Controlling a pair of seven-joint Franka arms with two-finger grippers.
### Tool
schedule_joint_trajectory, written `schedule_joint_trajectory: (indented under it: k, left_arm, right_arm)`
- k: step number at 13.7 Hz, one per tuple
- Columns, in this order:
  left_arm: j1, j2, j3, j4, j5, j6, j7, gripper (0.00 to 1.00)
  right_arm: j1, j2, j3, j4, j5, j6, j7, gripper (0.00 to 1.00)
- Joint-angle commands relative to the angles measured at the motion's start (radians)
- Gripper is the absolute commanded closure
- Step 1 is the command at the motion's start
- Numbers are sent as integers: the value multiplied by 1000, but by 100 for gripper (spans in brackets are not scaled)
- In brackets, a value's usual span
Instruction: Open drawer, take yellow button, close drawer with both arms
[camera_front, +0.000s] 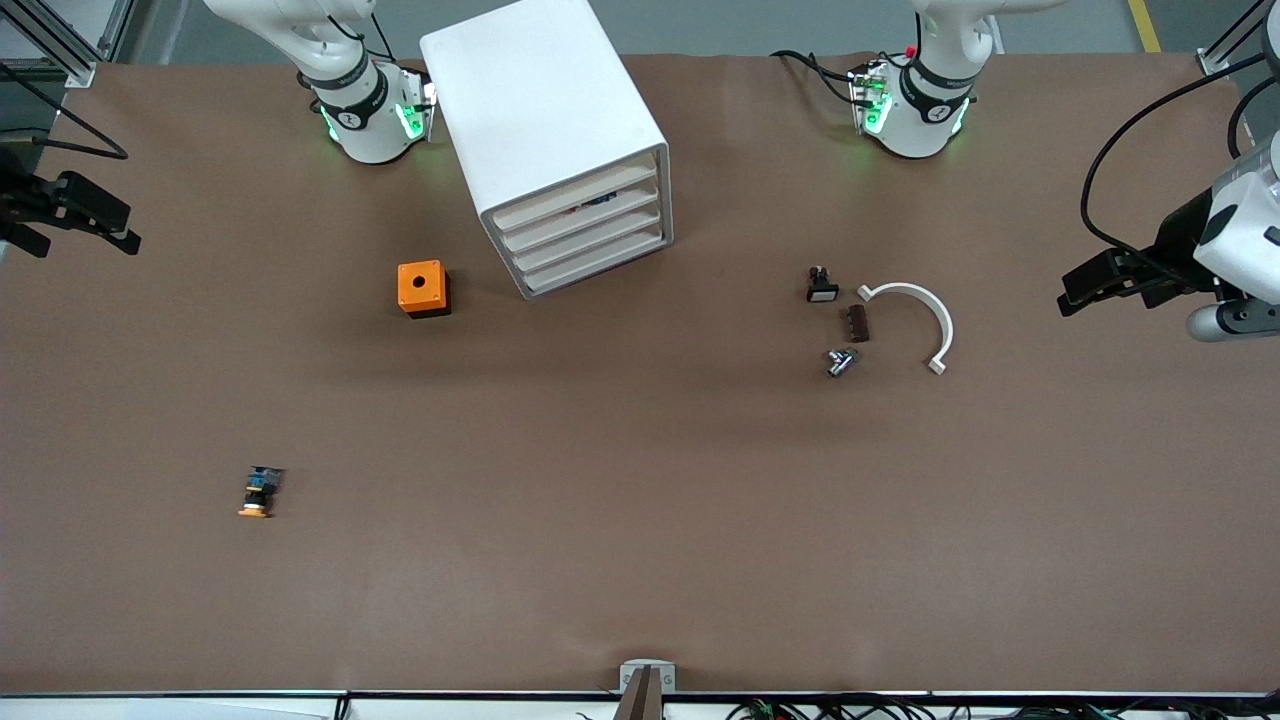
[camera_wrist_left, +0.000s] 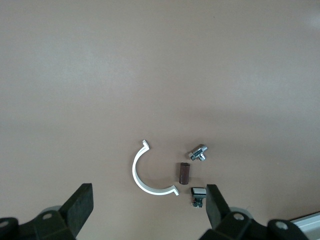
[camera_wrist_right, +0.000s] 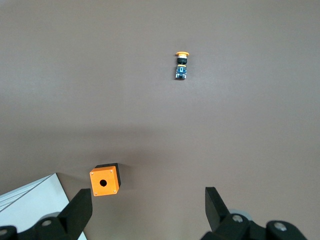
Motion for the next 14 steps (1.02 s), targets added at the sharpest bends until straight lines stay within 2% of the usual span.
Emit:
schedule_joint_trajectory:
  k: [1,9,11,14]
  left_arm:
    - [-21,7,26,21,17,-11,3,1]
    - [-8,6,26,30,14,-11,6,1]
    - [-13,7,25,66,12,-11,3,1]
    - [-7,3,25,70,17,-13,4,1]
  right_arm:
    - [-2,-34,1,-29,7,-5,26,0]
    - [5,-32,3,-30,9,-9,38,0]
    - [5,-30,3,-30,9,-11,38,0]
    - [5,-30,3,-30,10,-12,38,0]
